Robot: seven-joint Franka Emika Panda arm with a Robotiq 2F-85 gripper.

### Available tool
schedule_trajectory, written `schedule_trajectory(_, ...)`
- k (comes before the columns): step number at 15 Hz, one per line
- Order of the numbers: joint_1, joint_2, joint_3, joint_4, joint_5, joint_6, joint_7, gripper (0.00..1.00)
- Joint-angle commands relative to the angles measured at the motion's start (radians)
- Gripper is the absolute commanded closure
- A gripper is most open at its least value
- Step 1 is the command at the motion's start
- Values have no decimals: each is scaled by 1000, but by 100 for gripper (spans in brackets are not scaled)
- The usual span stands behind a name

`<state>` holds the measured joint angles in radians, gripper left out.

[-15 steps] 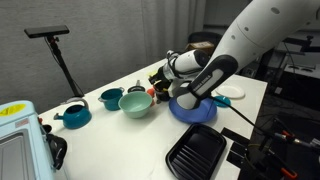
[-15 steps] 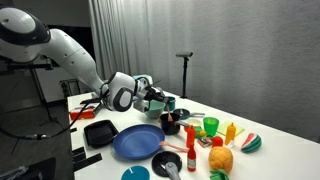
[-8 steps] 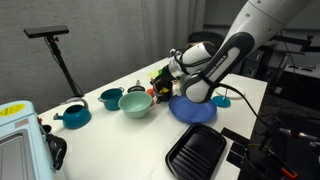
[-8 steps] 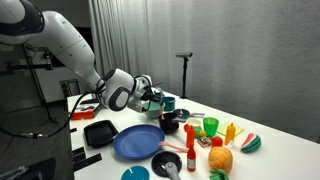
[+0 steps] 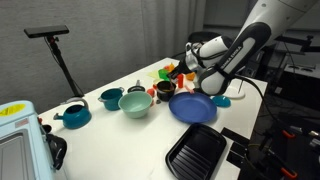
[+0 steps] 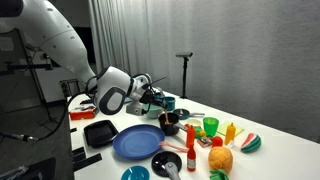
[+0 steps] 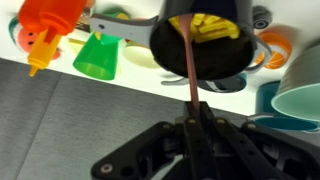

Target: Stir the contents in the black pot

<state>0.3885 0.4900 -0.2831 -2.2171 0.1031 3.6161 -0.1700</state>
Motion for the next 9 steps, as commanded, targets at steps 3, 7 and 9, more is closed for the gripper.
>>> schedule_trajectory(3,113,16,-100,-7,120,75,-55,98)
schedule_trajectory(7,107,37,-68,19,104,55,-17,98)
schedule_trajectory(9,112,52,-75,34,107,56,-29,98)
